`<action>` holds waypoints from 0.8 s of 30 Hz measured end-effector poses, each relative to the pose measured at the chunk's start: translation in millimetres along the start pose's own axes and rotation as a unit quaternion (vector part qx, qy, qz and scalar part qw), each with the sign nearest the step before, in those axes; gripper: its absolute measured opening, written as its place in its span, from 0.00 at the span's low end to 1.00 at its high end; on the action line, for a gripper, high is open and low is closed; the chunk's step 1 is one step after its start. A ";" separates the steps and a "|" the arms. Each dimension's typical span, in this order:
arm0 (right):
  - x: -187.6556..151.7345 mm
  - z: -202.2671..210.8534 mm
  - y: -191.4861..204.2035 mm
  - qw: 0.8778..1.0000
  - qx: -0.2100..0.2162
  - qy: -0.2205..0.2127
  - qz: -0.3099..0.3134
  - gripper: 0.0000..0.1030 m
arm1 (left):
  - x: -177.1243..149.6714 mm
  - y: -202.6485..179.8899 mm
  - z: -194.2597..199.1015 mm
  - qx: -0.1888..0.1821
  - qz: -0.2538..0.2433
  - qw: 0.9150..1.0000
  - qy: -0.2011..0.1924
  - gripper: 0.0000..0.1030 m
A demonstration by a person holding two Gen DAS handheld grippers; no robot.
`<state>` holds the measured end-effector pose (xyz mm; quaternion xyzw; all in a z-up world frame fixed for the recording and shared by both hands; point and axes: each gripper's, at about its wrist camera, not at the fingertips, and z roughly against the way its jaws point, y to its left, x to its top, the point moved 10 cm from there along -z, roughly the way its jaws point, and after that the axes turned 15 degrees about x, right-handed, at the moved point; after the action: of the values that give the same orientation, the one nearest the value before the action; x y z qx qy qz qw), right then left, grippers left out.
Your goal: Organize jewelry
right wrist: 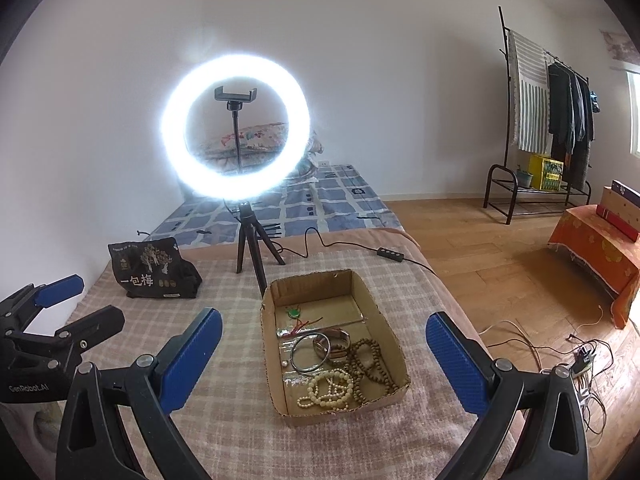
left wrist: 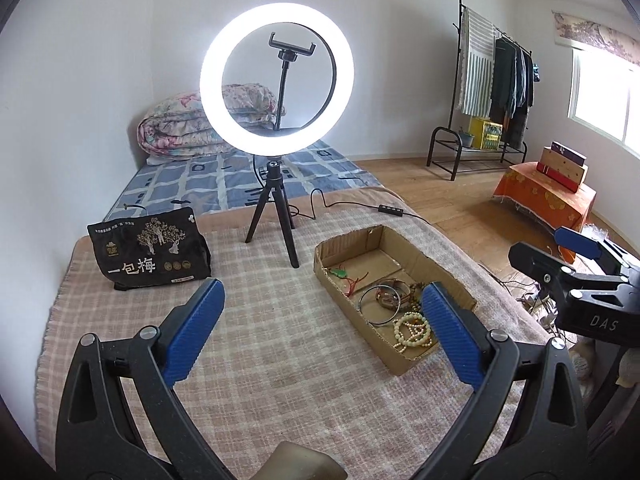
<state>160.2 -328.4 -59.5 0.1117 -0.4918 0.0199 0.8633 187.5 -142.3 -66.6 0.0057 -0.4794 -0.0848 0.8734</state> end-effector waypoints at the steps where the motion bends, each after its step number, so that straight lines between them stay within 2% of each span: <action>1: -0.4 0.6 -2.4 1.000 -0.002 -0.001 -0.001 1.00 | 0.7 -1.4 0.8 0.000 0.001 1.000 0.000 0.98; 9: -2.4 3.0 -13.2 1.000 0.002 -0.004 -0.023 1.00 | 1.4 -13.7 1.6 0.010 -0.002 1.000 0.000 0.99; 24: -4.4 -0.4 -10.4 1.000 0.007 0.001 -0.022 1.00 | -1.3 -22.0 2.5 0.023 -0.014 1.000 0.002 1.00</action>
<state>159.7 -338.1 -65.2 0.1286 -0.4885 0.0048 0.8630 181.6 -163.6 -68.4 0.0329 -0.4795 -0.0858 0.8727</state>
